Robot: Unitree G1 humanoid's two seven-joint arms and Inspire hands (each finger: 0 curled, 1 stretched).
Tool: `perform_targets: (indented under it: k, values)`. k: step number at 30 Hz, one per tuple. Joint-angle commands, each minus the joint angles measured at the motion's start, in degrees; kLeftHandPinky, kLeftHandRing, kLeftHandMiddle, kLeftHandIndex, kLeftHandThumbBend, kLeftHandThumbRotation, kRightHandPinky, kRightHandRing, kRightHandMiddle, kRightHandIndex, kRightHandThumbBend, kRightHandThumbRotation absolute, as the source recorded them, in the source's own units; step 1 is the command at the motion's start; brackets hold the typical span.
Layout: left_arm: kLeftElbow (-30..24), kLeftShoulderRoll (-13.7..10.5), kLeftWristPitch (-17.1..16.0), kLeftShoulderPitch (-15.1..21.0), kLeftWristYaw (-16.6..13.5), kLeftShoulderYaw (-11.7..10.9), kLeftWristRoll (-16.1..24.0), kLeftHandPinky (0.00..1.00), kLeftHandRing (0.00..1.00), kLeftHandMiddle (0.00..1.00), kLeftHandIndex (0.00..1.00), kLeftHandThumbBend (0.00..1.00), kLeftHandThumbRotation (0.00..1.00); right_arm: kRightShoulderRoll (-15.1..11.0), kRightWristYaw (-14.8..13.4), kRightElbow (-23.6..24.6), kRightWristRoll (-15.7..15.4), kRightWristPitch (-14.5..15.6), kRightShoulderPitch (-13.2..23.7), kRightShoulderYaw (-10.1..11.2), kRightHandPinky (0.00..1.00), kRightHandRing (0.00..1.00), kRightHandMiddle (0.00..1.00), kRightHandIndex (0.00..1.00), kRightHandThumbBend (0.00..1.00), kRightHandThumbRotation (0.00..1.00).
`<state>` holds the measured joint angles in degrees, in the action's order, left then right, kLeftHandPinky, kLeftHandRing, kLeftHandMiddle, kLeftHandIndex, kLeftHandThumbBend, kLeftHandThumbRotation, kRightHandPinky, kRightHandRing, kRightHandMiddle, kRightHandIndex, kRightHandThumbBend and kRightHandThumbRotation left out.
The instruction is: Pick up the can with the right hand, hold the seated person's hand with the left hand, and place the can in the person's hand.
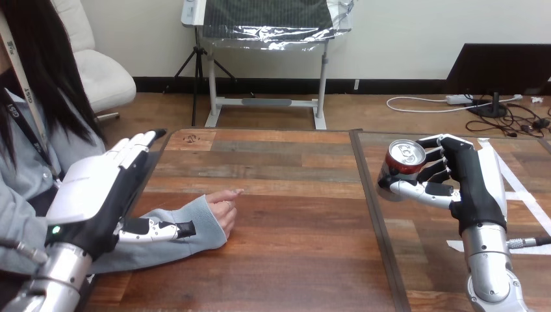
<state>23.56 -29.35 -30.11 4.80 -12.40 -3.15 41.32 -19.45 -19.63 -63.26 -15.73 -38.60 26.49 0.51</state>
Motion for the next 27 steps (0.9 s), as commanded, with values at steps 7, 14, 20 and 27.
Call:
perform_targets:
  k: [7,14,20,27]
  values:
    - [6.1,-3.5,-0.9,8.0,3.0,4.4,-2.3,0.86,0.91,0.9,0.91,1.0,0.37,-1.1,0.7,6.7,0.5,-1.5,1.0,0.3,0.33,0.38,0.46,0.54,0.77,0.0]
    - [9.6,-4.1,-1.4,10.2,4.5,6.4,-2.9,0.84,0.89,0.89,0.9,1.0,0.38,-1.2,0.9,8.2,0.5,-1.6,0.4,0.5,0.33,0.38,0.45,0.54,0.77,0.0]
    - [13.3,-4.5,-2.5,12.3,5.2,8.4,-2.9,0.83,0.88,0.88,0.88,1.0,0.35,-1.3,1.1,9.2,0.7,-2.0,-0.1,0.6,0.32,0.37,0.44,0.54,0.77,0.0]
    - [17.4,-4.7,-3.8,14.4,6.2,10.1,-3.8,0.81,0.86,0.87,0.86,1.0,0.31,-1.1,1.9,10.3,1.4,-2.0,-0.5,0.9,0.32,0.37,0.45,0.54,0.76,0.0]
